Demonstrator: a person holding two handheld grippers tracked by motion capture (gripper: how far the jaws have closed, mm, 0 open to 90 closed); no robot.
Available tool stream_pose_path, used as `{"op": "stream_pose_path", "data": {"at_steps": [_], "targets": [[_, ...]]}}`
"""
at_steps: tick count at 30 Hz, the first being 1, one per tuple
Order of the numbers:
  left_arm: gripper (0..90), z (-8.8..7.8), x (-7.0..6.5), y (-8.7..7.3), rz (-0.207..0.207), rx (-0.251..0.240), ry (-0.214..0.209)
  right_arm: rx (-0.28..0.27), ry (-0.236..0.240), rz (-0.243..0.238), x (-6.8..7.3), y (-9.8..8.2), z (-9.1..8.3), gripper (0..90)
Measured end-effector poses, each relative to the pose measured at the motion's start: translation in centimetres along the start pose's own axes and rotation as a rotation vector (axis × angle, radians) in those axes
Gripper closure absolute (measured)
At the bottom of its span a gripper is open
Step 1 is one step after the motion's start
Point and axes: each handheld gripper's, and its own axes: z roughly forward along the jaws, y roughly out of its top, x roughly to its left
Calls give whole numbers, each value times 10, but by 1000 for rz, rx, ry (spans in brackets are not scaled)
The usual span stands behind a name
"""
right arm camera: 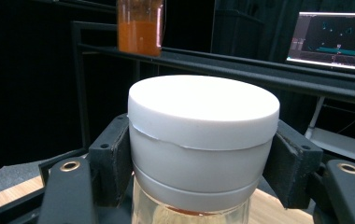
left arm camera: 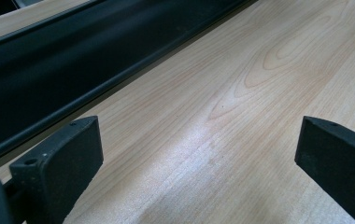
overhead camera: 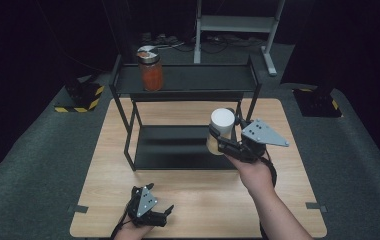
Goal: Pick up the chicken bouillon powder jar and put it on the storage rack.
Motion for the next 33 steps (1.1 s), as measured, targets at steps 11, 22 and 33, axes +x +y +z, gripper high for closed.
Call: {"op": "stream_pose_path", "data": {"at_steps": [11,22,33], "targets": [[12,0,2,-1,-9,-5,-5,-19,-5,-8,-2,18,11,327],[12,0,3,-2,-13,-9,-9,-51,0,18,-5,35,17,327],[12,-1,3,-2,-16,-12,-12,-79,-33,-12,-5,56,20,326]]}}
